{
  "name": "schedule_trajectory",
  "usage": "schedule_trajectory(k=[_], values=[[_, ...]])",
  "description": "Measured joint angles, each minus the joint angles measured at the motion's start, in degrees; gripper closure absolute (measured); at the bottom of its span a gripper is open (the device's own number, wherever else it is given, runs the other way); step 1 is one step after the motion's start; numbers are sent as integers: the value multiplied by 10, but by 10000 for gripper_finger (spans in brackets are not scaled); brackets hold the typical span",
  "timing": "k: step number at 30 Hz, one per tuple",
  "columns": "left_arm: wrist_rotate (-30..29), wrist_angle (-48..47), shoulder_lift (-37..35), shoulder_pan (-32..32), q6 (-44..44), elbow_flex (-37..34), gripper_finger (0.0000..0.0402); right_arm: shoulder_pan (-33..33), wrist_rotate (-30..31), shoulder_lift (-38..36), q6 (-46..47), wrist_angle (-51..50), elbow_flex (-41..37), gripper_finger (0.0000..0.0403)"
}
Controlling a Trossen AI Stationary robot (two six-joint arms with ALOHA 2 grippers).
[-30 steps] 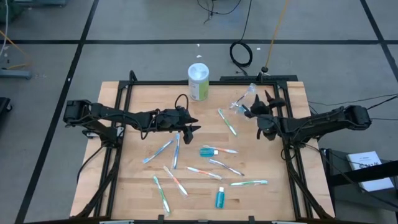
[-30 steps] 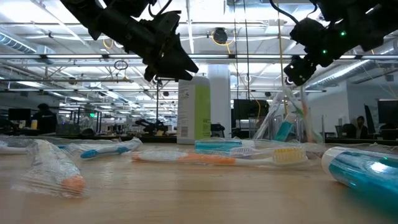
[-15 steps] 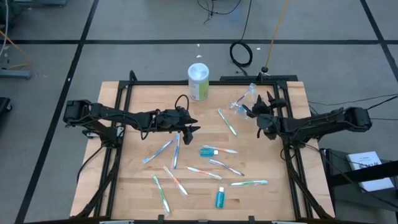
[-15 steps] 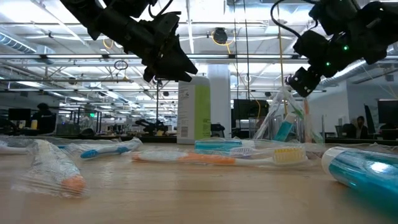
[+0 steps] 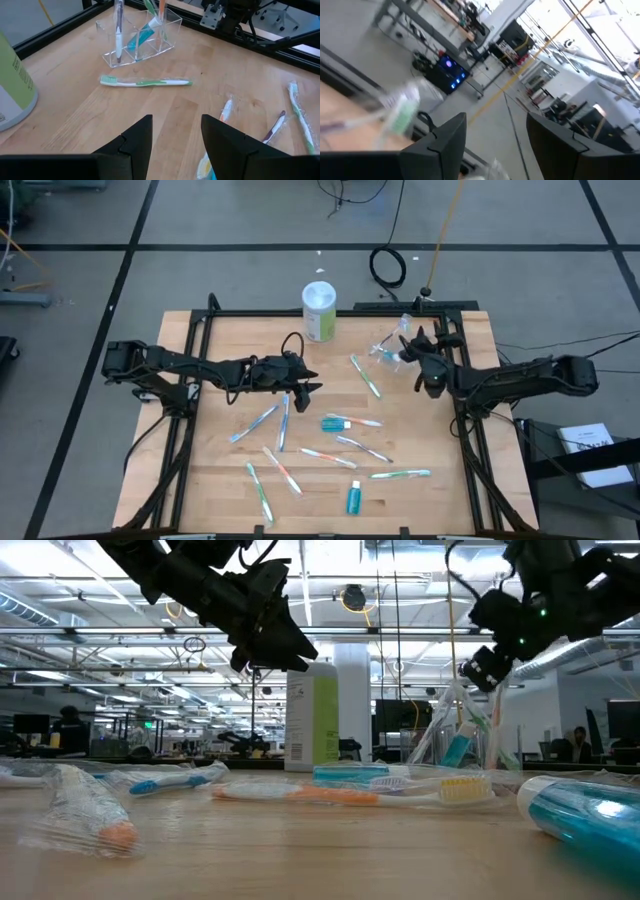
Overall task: Pick & Place toothbrushing station
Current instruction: Adjust the orange toothbrush in the transparent organizer, then put the blue mouthwash into the transparent organizer
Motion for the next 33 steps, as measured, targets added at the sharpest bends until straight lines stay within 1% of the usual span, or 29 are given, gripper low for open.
schedule_trajectory(k=[4,6,8,10,13,16,19,23,25,28,31,33], values=[[0,0,0,0,0,0,227,28,0,0,-84,95,0,204],[0,0,0,0,0,0,227,49,1,0,-106,124,0,204],[0,0,0,0,0,0,227,73,1,0,-104,140,0,204],[13,0,0,0,0,0,227,104,-1,0,-90,140,0,204],[48,0,0,-3,8,0,227,153,-34,0,-73,128,0,204],[60,9,0,-17,27,0,227,198,-103,0,-43,124,0,204],[59,26,0,-34,52,0,227,232,-195,0,24,110,0,204],[59,31,0,-54,69,0,227,253,-381,1,165,60,0,204],[59,30,0,-61,68,0,227,256,-461,14,241,49,0,206],[58,29,0,-66,68,0,227,261,-536,50,304,45,0,214],[53,35,0,-66,76,0,227,262,-589,105,343,46,7,224],[40,40,0,-66,76,0,227,261,-612,148,365,45,15,229]])
